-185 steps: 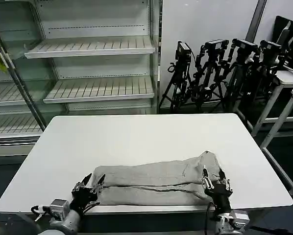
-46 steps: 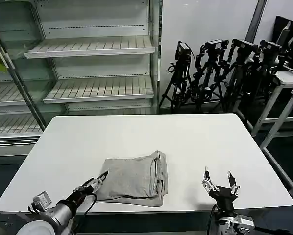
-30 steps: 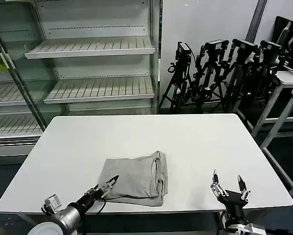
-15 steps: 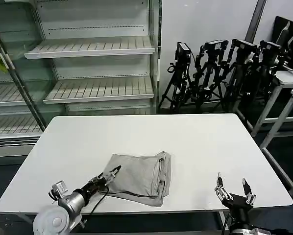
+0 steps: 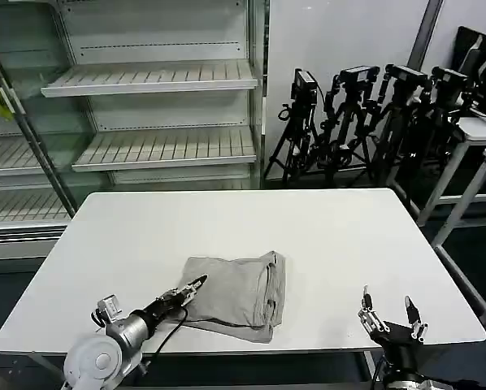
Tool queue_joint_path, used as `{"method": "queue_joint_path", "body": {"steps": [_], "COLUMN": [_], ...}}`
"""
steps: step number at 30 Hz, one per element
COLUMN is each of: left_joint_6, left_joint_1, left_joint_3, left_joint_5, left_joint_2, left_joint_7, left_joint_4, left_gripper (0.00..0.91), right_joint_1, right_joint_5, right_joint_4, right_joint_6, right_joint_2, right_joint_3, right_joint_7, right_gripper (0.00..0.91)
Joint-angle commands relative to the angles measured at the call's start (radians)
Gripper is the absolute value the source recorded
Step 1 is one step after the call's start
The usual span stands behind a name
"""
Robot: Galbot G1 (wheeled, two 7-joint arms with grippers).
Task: Fold and organize the clothes.
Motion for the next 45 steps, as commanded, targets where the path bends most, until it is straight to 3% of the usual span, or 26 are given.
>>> {"method": "queue_joint_path", "body": {"steps": [1,23,30,36,42,45], "left_joint_6": [-0.004,-0.004,-0.003,-0.002,-0.004,-0.005], "left_joint_1": [-0.026,0.057,0.093,0.151,0.227,0.261], "left_joint_3": [0.007,-0.154,-0.492,-0.791,-0.949,-0.945], "left_joint_5": [-0.013,-0.13,-0.087,-0.068,0.059,0.153], "left_joint_2": [0.011,0.03,0.191,0.386,0.517,0.517], "left_joint_7": [0.005,-0.027,-0.024,0.026,0.098,0.105], "left_joint_4": [-0.001,-0.1,-0.082,-0.024,-0.014,-0.1], "left_gripper": [0.05,0.05,0.05,0.05,0.05,0.05], "right_joint_1": [-0.015,-0.027,0.018,0.076,0.098,0.108], "right_joint_5": [0.001,0.009,0.041,0.049,0.092,0.108], "right_joint_4": [0.014,0.061,0.054,0.029,0.02,0.011], "right_joint_6": [0.0,-0.01,-0.021,-0.028,-0.03,-0.028], "right_joint_2": [0.004,-0.001,-0.024,-0.038,-0.072,-0.084], "right_joint_3": [0.005,0.006,-0.005,-0.048,-0.037,-0.034], "right_joint_7": [0.001,0.003,0.004,0.004,0.004,0.002], "right_gripper": [0.907,0.907,0.907,0.907,0.907,0.907]}}
